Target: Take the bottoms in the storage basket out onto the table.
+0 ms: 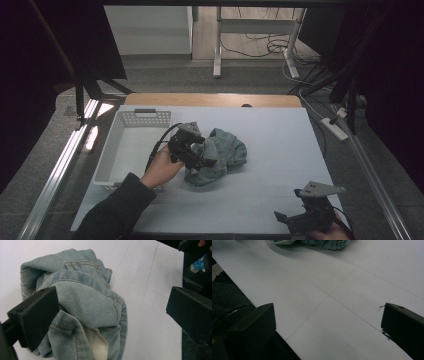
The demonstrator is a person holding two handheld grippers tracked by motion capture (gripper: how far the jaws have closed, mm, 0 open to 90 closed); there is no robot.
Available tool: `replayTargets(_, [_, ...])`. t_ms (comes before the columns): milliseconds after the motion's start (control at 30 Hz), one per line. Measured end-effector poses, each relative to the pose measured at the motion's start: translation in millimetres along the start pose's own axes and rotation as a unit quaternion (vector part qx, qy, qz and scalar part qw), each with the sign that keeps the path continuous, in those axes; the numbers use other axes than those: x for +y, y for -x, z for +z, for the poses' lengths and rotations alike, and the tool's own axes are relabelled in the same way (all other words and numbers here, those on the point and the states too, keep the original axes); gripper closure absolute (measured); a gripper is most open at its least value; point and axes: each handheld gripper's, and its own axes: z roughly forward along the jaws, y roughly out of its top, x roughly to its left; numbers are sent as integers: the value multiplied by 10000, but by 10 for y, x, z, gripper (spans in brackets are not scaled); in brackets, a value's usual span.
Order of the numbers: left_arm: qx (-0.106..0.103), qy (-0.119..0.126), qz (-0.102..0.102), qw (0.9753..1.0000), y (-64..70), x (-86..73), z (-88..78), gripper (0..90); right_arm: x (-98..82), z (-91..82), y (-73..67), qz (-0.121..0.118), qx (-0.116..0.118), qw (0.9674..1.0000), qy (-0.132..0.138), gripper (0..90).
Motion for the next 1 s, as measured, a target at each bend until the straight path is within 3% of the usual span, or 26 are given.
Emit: replayTargets(1000, [-43, 231, -47, 9997, 184, -130, -159, 0, -1, 0, -6, -45, -10, 10000, 8, 2])
